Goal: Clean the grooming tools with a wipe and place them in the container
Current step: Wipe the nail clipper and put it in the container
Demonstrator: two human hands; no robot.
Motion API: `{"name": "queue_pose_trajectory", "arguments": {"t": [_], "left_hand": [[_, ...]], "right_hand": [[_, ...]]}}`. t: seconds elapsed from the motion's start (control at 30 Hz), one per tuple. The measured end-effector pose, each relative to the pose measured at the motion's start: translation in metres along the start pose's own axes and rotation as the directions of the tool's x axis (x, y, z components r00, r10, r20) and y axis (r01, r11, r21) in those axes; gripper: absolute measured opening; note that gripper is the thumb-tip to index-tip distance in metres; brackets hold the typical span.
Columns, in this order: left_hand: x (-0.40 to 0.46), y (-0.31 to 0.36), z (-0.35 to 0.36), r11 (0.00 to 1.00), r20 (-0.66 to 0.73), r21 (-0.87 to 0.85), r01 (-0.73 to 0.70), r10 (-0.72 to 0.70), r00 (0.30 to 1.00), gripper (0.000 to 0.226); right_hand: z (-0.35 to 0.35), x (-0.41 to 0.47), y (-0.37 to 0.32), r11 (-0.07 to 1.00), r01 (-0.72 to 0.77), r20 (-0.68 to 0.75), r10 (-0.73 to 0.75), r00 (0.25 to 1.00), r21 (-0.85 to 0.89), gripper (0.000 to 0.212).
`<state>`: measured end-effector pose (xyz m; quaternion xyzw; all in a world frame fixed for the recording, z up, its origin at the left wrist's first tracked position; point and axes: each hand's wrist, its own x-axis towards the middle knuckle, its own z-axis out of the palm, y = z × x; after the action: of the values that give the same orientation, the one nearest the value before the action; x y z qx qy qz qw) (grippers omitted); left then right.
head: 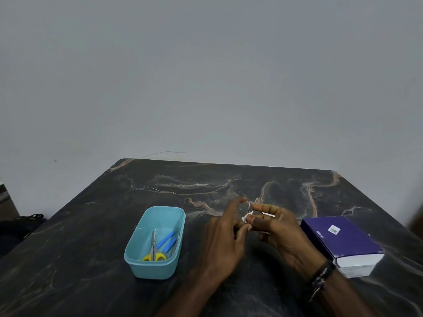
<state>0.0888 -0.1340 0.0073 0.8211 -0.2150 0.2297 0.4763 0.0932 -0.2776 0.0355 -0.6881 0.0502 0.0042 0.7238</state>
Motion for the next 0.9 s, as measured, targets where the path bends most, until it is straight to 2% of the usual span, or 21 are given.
{"name": "queue_pose_trajectory", "arguments": {"t": [0.13,0.27,0.43,0.57,0.7,0.9], "left_hand": [[0.001,0.003,0.002,0.983,0.020,-0.169,0.069,-0.066,0.998,0.050],[0.005,0.010,-0.004,0.859,0.099,-0.445,0.252,-0.232,0.968,0.034],[0.008,0.011,-0.009,0.734,0.119,-0.562,0.381,-0.384,0.915,0.019],[0.008,0.009,-0.007,0.721,0.026,-0.585,0.371,-0.441,0.897,0.017],[0.007,0.004,-0.005,0.700,-0.067,-0.610,0.371,-0.512,0.856,0.010],[0.011,0.006,-0.003,0.448,0.132,-0.729,0.518,-0.650,0.748,0.018]], "right_hand": [[-0.005,0.004,0.000,0.989,0.033,-0.107,-0.018,0.994,0.143,0.033],[-0.010,0.006,-0.002,0.966,0.070,-0.161,-0.030,0.986,0.249,0.030],[-0.011,0.007,-0.003,0.969,0.068,-0.150,-0.032,0.988,0.237,0.029],[-0.009,0.004,-0.004,0.981,0.059,-0.137,-0.034,0.990,0.185,0.029],[0.000,-0.002,0.001,0.997,0.047,-0.120,-0.040,0.992,0.059,0.029],[0.017,-0.009,0.007,0.994,0.105,-0.088,-0.108,0.990,-0.041,0.028]]}}
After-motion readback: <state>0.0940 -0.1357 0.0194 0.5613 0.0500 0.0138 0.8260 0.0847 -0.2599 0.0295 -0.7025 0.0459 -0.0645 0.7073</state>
